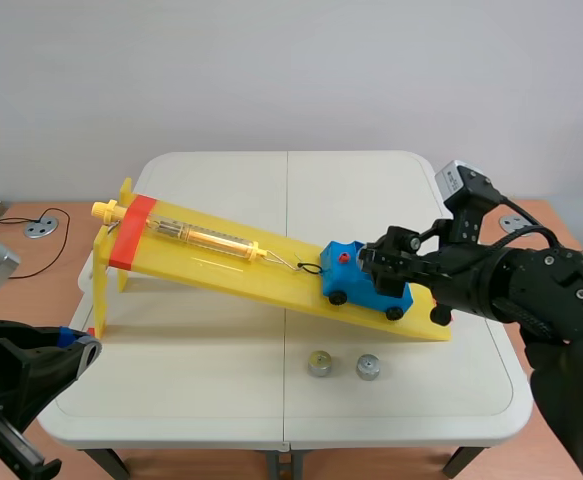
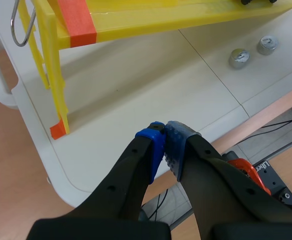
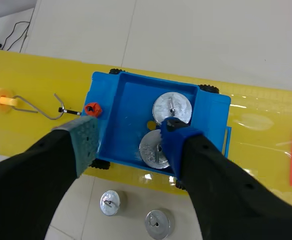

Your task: Place the four metal weights on the blue cart on the ramp.

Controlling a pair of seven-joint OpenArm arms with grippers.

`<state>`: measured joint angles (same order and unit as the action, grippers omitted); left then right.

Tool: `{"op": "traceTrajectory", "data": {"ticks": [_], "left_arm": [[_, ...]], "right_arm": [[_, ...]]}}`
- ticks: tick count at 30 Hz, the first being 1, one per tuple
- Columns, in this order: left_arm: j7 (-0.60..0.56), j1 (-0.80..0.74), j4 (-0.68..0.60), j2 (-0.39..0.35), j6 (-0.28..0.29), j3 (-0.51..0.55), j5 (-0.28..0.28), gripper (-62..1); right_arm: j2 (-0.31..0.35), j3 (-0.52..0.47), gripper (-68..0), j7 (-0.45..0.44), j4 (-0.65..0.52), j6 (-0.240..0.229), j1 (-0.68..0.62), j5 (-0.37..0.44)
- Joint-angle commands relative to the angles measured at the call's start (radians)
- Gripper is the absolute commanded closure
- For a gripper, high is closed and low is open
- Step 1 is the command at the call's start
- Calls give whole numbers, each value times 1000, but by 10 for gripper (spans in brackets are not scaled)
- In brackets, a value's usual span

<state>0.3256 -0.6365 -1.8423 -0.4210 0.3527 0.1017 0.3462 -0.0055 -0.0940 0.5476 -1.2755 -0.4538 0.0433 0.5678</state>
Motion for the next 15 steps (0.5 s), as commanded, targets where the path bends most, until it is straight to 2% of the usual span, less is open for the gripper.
{"op": "traceTrajectory", "data": {"ticks": [1,5,15], "left_arm": [[-96,8,-73,8,18,18,77,-38],[-96,8,-73,8,18,18,77,-38],[-96,8,-73,8,18,18,77,-38]], "right_arm": [[45,-47,-309,-146,-159,-98,68,69],[106,-66,-310,-141,-277,-117,-10,71],[290,-80,-310,-122,-564,-116,-243,72]]}}
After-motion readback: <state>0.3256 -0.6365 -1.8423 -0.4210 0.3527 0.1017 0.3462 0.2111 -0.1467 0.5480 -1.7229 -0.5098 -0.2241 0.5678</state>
